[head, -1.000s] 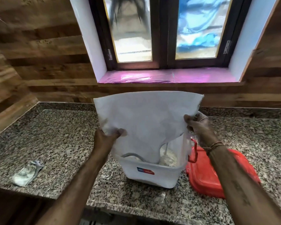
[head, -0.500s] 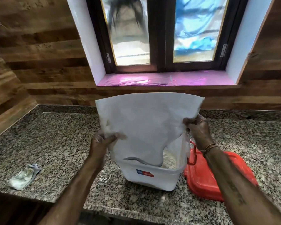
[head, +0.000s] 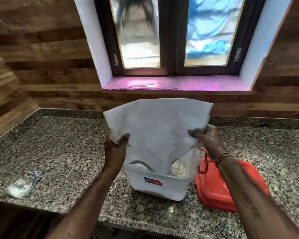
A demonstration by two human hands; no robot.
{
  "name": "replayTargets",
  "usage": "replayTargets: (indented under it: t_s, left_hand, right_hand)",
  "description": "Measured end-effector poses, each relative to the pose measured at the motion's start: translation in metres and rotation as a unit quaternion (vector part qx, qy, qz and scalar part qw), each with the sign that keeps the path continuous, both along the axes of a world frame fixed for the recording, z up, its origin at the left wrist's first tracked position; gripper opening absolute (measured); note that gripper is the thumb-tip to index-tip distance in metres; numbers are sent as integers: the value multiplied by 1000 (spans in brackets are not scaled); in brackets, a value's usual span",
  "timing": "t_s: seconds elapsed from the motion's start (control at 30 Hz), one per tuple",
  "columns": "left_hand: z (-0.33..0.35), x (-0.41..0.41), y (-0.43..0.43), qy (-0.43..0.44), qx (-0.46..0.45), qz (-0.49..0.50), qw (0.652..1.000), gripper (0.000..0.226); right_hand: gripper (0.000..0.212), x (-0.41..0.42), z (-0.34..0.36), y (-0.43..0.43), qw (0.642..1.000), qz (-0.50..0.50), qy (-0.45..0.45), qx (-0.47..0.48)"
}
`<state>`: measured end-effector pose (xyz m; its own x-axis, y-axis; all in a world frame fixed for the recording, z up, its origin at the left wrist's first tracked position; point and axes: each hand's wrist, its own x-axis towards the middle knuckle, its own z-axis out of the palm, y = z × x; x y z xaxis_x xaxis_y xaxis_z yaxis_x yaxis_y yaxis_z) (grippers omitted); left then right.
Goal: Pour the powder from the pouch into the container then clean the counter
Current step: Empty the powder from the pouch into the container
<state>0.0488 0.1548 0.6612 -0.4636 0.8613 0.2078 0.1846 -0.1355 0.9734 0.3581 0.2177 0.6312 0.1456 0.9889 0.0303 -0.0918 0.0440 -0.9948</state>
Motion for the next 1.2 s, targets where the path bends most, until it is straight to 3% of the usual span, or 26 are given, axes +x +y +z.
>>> replayTargets:
  t_s: [0.1,0.23,0.37,0.63,0.7,0.8,0.9,1.0,1.1,1.2]
  left_hand:
    - [1,-8,-6,10,-26,-34,999,34]
    - [-7,-29,-16,113,-128,-167,971,38]
    - [-12,-35,-22,183,-82,-131,971,47]
    - [-17,-27,-7,279,-38,-9,960,48]
    - [-15,-27,-3,265,-70,-20,962,55]
    - [-18,-36,-2,235,-128,-142,953,61]
    - [-23,-40,-5,218,-125,-122,960,40]
    - [-20,-39,-8,113,-90,-122,982,46]
    - [-11,-34,-12,-22,-65,-180,981,29]
    - [-11,-31,-9,-51,-44,-192,979,19]
  right_hand:
    - [38,-7,-6,2,997,-71,-3,-2]
    - [43,-12,-8,1,992,-127,-3,-26]
    - [58,-10,-7,4,987,-146,-59,-29]
    - [43,-10,12,-1,964,-145,-221,-23]
    - [45,-8,11,-1,963,-150,-225,-18]
    - [43,-4,7,3,974,-129,-186,-9]
    - [43,2,0,11,979,-101,-177,-5]
    - [49,6,-4,16,983,-90,-161,1]
    - [33,4,5,13,987,-88,-133,-11]
    - [15,0,14,14,991,-74,-108,-7]
